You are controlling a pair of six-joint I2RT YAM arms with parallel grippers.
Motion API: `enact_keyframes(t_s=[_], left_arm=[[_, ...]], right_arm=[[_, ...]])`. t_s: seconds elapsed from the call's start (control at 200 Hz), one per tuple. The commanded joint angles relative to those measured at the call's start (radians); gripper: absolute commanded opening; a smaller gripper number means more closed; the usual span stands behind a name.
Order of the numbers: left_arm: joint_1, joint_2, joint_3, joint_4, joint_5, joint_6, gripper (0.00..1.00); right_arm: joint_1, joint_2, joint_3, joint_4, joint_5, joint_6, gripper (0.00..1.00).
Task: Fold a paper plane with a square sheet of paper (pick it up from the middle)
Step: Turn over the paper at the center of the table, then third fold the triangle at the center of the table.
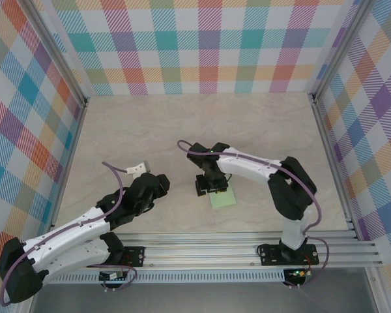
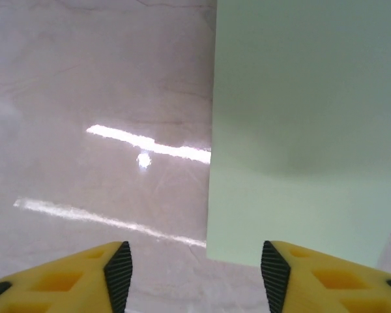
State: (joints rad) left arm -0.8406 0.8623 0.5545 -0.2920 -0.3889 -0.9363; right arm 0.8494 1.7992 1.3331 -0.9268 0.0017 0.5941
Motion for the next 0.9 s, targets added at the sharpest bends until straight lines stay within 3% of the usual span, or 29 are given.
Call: enact_keyframes(t_s=[0.0, 0.07, 0.21, 0.335, 0.575, 0.725, 0.895], left_arm=[[0.011, 0.065, -0.009, 0.125, 0.099, 0.046, 0.35], [0.011, 0.17, 0.03, 0.2, 0.209, 0.081, 0.34], [-0.001, 0.464, 0.172, 0.285, 0.404, 0.139, 0.26], [-0.017, 0.672, 0.295, 0.325, 0.509, 0.165, 0.22], [-0.029, 0.915, 0.453, 0.303, 0.524, 0.167, 0.17], [-0.033, 0.948, 0.471, 0.196, 0.446, 0.149, 0.15], [-0.032, 0.989, 0.467, 0.192, 0.448, 0.149, 0.14]], right_arm=[[-0.073, -0.186, -0.123, 0.105, -0.083, 0.008, 0.6], [-0.158, -0.285, -0.248, 0.172, -0.106, 0.018, 0.61], [-0.356, -0.404, -0.467, 0.302, -0.319, -0.006, 0.62], [-0.419, -0.447, -0.563, 0.365, -0.384, -0.042, 0.63], [-0.447, -0.419, -0.612, 0.44, -0.448, -0.061, 0.61], [-0.448, -0.391, -0.612, 0.489, -0.481, -0.054, 0.6], [-0.45, -0.342, -0.598, 0.494, -0.46, -0.054, 0.6]])
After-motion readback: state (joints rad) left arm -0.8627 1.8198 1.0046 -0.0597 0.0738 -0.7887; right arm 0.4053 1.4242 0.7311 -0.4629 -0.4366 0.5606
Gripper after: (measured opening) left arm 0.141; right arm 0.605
